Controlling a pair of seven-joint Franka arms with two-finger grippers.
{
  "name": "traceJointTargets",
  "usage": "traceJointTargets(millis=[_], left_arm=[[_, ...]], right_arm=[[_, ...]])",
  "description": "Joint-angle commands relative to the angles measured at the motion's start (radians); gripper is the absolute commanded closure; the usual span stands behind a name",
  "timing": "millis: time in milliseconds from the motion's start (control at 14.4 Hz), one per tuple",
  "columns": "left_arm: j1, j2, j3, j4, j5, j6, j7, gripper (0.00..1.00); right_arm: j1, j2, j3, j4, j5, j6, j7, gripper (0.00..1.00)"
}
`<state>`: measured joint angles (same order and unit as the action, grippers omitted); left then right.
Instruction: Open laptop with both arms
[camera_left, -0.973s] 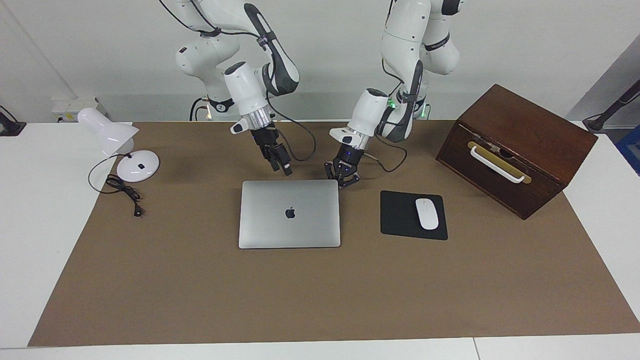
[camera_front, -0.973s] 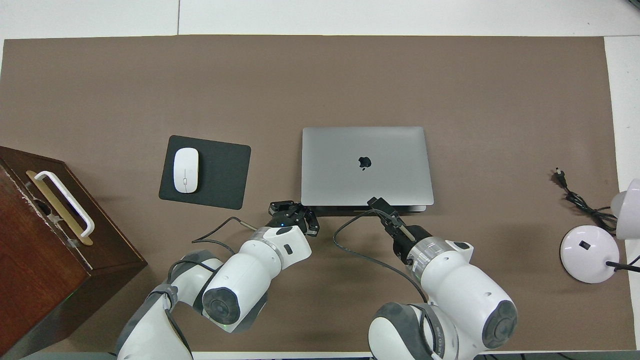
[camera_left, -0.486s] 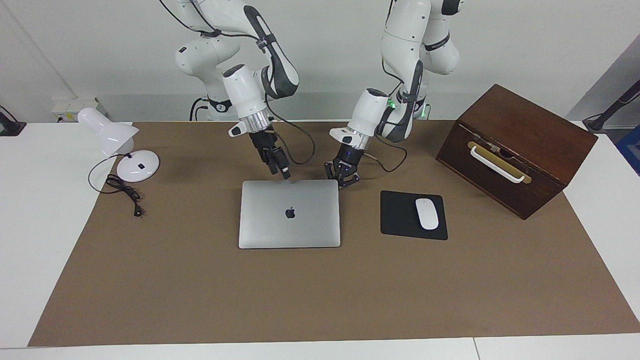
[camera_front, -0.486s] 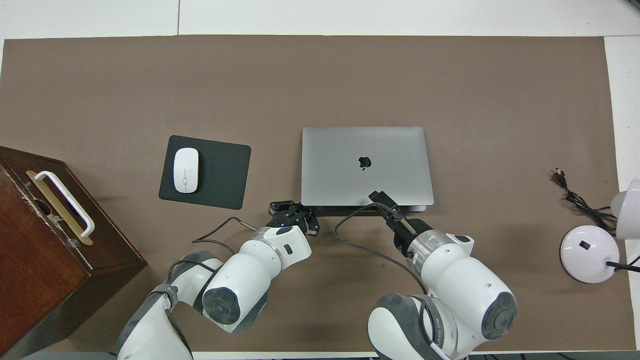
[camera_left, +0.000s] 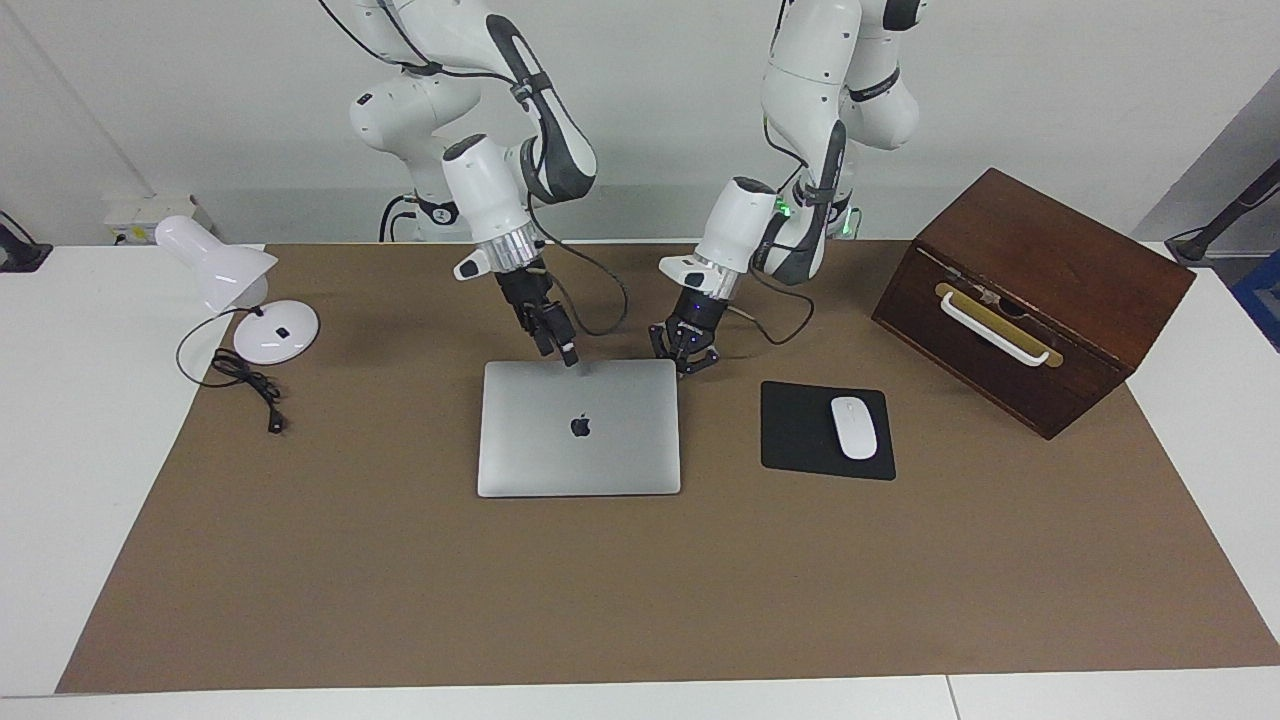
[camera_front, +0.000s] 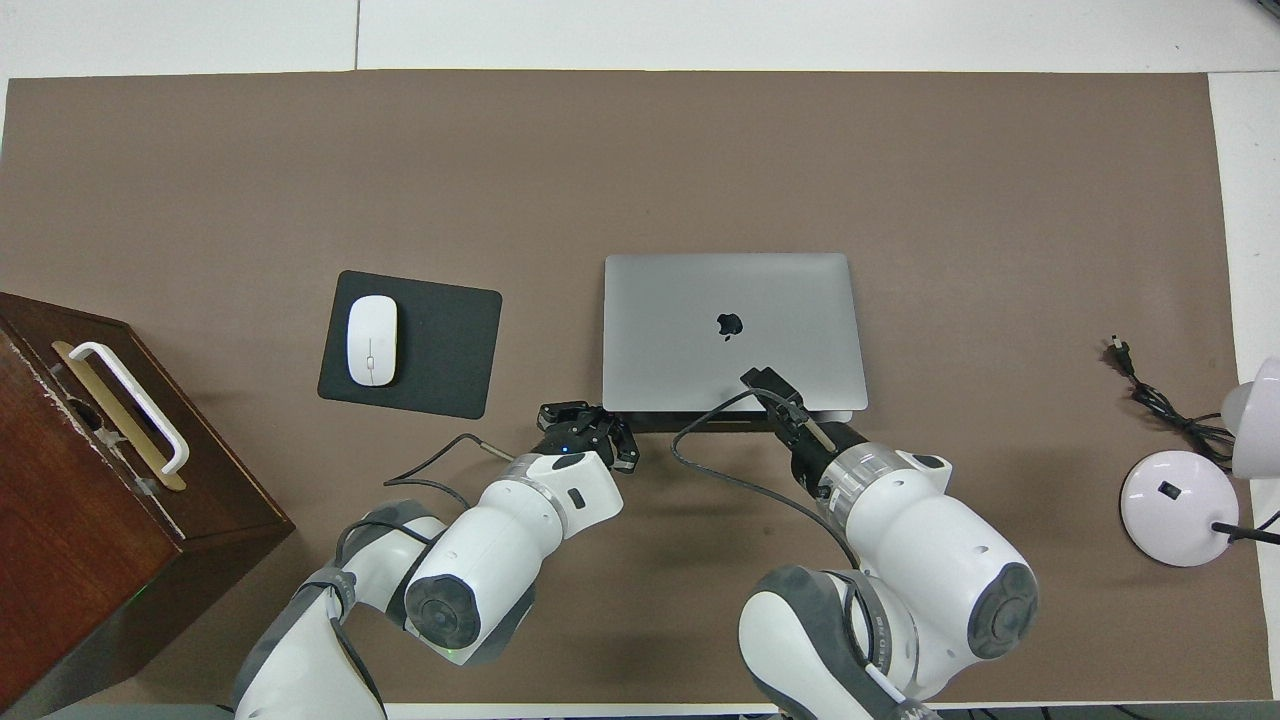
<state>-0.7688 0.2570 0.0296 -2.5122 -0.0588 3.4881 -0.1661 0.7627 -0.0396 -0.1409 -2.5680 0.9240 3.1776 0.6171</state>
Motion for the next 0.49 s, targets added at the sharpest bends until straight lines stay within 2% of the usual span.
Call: traceJointTargets(millis=[0,417], left_arm=[[-0.024,0.056,0.018,0.026,-0.013,0.014,0.005,1.00],[-0.026,0.057,0.018,0.026,-0.013,0.014,0.008,1.00]], right_arm=[[-0.020,0.038,0.006,0.043,0.036,-0.025,-0.060,0.00],[-0.043,0.058,0.006,0.074,0.036,-0.031,-0.074,0.00]])
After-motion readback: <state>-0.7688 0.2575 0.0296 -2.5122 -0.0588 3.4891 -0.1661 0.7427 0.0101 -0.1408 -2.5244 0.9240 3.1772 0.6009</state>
